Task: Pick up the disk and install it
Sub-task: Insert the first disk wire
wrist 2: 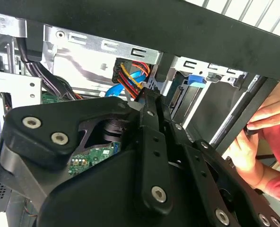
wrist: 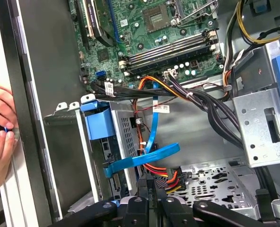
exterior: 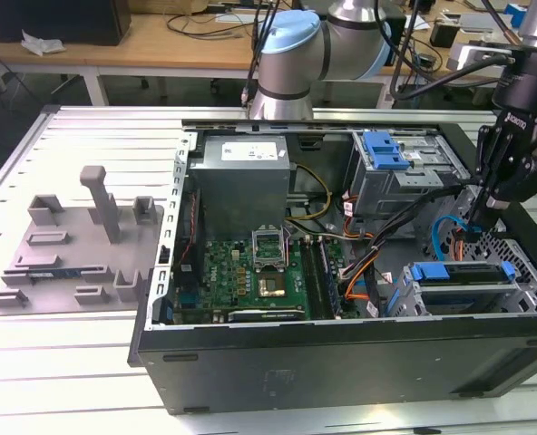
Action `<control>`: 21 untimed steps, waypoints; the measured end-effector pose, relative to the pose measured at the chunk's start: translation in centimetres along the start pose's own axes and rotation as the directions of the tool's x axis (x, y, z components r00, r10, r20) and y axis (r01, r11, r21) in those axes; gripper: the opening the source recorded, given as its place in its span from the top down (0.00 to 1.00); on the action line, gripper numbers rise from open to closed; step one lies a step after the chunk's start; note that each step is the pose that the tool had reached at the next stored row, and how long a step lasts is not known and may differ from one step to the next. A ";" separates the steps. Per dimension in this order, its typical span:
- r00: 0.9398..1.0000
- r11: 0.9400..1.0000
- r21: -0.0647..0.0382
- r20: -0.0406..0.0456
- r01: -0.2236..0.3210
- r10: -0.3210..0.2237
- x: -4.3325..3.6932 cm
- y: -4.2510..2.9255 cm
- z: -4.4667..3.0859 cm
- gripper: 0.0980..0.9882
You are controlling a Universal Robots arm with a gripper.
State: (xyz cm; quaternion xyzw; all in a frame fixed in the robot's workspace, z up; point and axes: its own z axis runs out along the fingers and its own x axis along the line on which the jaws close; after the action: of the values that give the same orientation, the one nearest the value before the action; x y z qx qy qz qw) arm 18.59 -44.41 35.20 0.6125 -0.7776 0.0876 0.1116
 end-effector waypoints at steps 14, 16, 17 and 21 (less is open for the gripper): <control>0.999 1.000 -0.005 0.050 0.007 -0.007 1.16 0.03 -0.13 0.92; 0.999 1.000 -0.002 0.051 0.016 -0.016 1.32 0.02 -0.14 0.92; 0.998 1.000 0.001 0.052 0.021 -0.021 1.38 0.02 -0.14 0.92; 0.997 0.999 0.010 0.054 0.046 -0.046 1.83 0.04 -0.03 0.92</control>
State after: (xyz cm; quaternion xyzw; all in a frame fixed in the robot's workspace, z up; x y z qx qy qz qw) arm 18.13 -46.11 35.74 0.6329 -0.7657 0.0718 0.0896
